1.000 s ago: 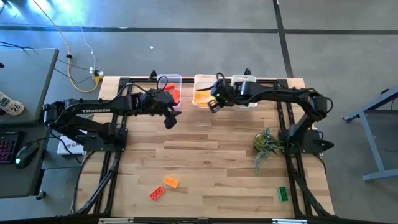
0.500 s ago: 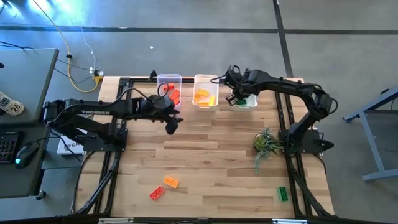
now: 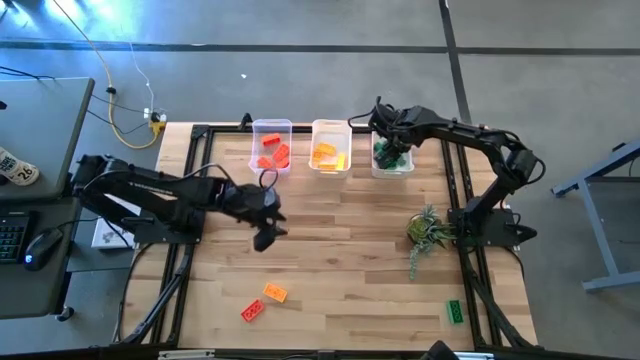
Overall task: Sort & place blocks by color
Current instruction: Put the yellow game piece into the left white bin
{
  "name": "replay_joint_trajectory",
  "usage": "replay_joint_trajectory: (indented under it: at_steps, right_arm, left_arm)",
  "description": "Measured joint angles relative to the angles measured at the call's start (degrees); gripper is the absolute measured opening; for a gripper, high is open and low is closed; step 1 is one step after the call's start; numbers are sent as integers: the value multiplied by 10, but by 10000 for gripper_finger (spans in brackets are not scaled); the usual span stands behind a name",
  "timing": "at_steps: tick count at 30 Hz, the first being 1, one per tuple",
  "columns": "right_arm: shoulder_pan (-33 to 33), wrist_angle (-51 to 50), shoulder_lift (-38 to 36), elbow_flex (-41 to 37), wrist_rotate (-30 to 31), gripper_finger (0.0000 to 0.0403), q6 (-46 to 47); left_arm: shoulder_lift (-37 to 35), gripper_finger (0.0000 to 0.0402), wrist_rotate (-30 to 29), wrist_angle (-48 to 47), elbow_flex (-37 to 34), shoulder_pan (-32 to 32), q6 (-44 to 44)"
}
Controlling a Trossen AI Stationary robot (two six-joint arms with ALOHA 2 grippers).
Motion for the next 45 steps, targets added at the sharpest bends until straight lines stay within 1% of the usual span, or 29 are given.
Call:
replay_joint_trajectory:
  at_steps: [5, 8, 11, 13, 16, 23, 28, 32, 36, 39, 45]
  right_arm:
    - [-1, 25, 0, 0, 8, 176, -14]
    - [-1, 23, 0, 6, -16, 183, 11]
    - [-1, 19, 0, 17, -56, 184, 43]
    - [2, 17, 0, 28, -79, 185, 66]
    - [15, 17, -2, 48, -87, 185, 93]
    - [65, 33, -4, 104, -79, 185, 161]
    - [98, 61, -4, 115, -77, 185, 207]
    - [118, 61, -4, 115, -74, 185, 238]
    - [140, 60, -4, 115, -29, 185, 260]
    - [153, 57, -4, 115, -7, 185, 281]
    - [172, 56, -4, 115, 14, 185, 310]
  left_arm:
    - [0, 209, 8, -2, 0, -48, 3]
    - [0, 209, 8, -4, 0, -73, 12]
    - [0, 209, 7, -4, 0, -98, 17]
    - [0, 209, 7, -8, 0, -113, 36]
    - [3, 209, 6, -19, 0, -136, 66]
    - [44, 209, 3, -28, -1, -180, 86]
    - [88, 209, -12, -21, 0, -197, 93]
    - [117, 209, -15, -1, 0, -213, 94]
    - [144, 209, -14, 11, 0, -227, 112]
    - [165, 209, -15, 16, -1, -236, 120]
    - [200, 209, -15, 26, 0, -259, 121]
